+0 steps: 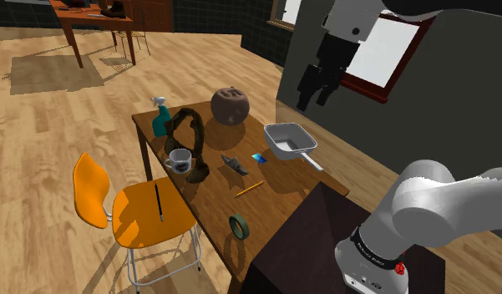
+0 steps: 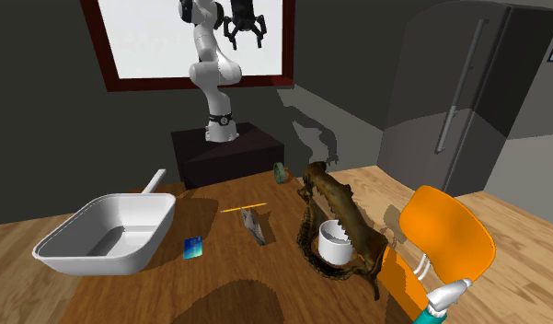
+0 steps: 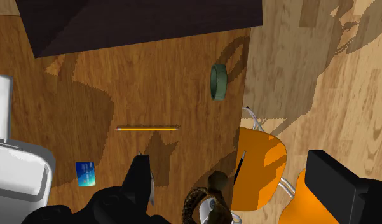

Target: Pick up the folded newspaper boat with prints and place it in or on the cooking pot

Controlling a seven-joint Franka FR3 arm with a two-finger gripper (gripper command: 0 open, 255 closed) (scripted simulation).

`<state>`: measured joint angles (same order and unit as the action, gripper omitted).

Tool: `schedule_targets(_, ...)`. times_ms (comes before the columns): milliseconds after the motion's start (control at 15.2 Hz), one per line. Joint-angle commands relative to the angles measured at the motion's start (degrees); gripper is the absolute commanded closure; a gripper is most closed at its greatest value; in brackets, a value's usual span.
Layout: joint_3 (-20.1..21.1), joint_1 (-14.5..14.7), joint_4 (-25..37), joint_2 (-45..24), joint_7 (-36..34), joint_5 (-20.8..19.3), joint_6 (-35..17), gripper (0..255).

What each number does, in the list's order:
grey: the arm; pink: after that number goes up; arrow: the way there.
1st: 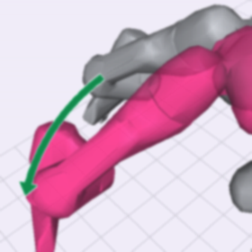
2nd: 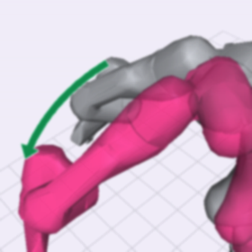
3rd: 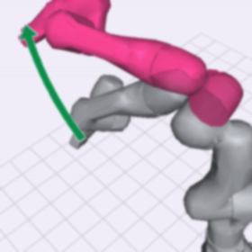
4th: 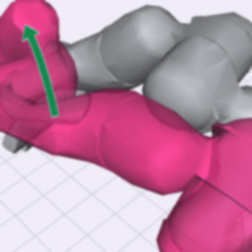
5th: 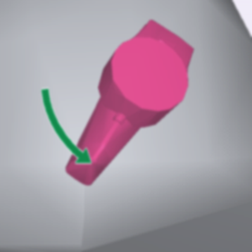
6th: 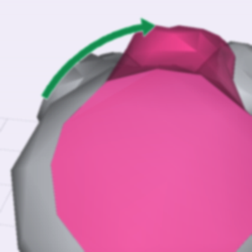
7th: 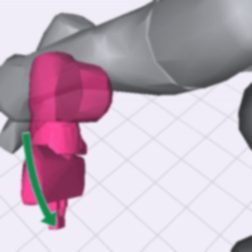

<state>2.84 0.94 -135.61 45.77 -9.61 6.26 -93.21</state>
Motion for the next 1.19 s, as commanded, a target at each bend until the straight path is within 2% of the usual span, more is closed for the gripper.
schedule_targets(0,0.0,0.0,0.0,0.0,0.0,0.0,0.0,0)
schedule_targets(594,-0.2,-1.5,-4.5,-13.3,2.2,-2.1,-16.6,0)
schedule_targets(1122,-0.6,-2.9,-3.3,-29.0,3.1,-4.3,-30.0,0)
